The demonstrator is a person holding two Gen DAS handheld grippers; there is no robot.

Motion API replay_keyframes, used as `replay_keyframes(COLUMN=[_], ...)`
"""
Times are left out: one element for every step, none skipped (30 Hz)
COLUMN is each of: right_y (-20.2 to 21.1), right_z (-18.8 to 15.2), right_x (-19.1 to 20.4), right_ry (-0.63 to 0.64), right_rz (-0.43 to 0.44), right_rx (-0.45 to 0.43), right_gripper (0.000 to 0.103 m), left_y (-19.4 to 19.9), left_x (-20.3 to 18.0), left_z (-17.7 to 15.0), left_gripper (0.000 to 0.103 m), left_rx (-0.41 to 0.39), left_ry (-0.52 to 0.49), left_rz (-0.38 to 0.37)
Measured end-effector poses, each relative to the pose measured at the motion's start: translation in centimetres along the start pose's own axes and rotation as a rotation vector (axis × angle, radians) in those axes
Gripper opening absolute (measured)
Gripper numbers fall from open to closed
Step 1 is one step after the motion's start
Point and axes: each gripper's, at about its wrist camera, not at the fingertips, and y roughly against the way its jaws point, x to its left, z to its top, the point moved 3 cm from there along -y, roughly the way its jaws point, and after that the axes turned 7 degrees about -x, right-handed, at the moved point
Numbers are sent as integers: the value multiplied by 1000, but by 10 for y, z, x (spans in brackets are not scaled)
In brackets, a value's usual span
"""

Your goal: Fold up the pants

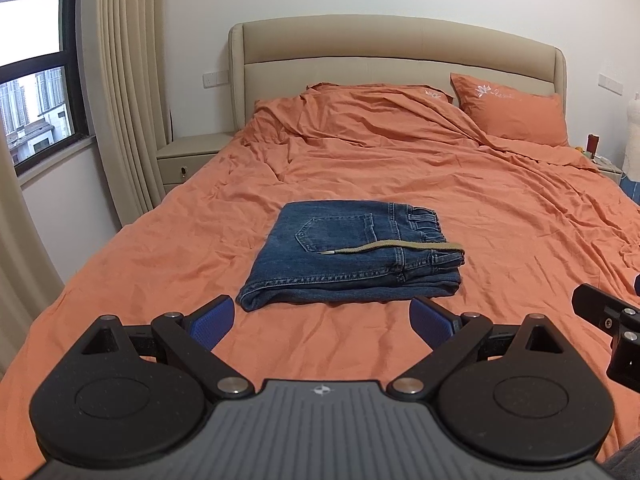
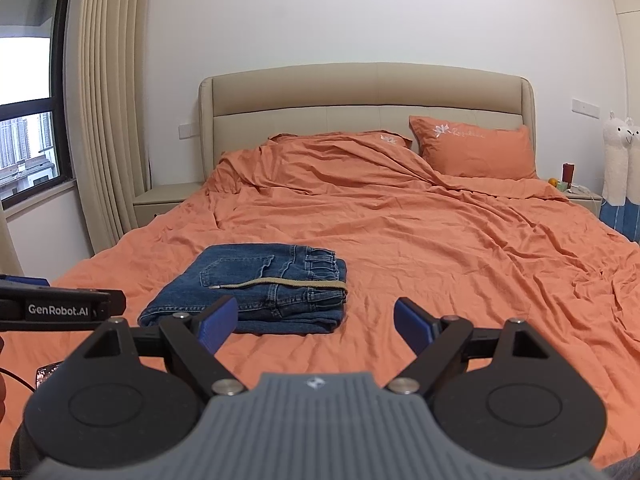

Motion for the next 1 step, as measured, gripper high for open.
replay_keyframes(right_y=[0], right_z=[0], right_x=[0], right_ry=[1], right_rz=[0], right_rx=[-1], right_gripper=[82], left_y=[0], left_x=[0], left_z=[-1], left_gripper=[103], left_rx=[-1], left_ry=[-1], left_rz=[3])
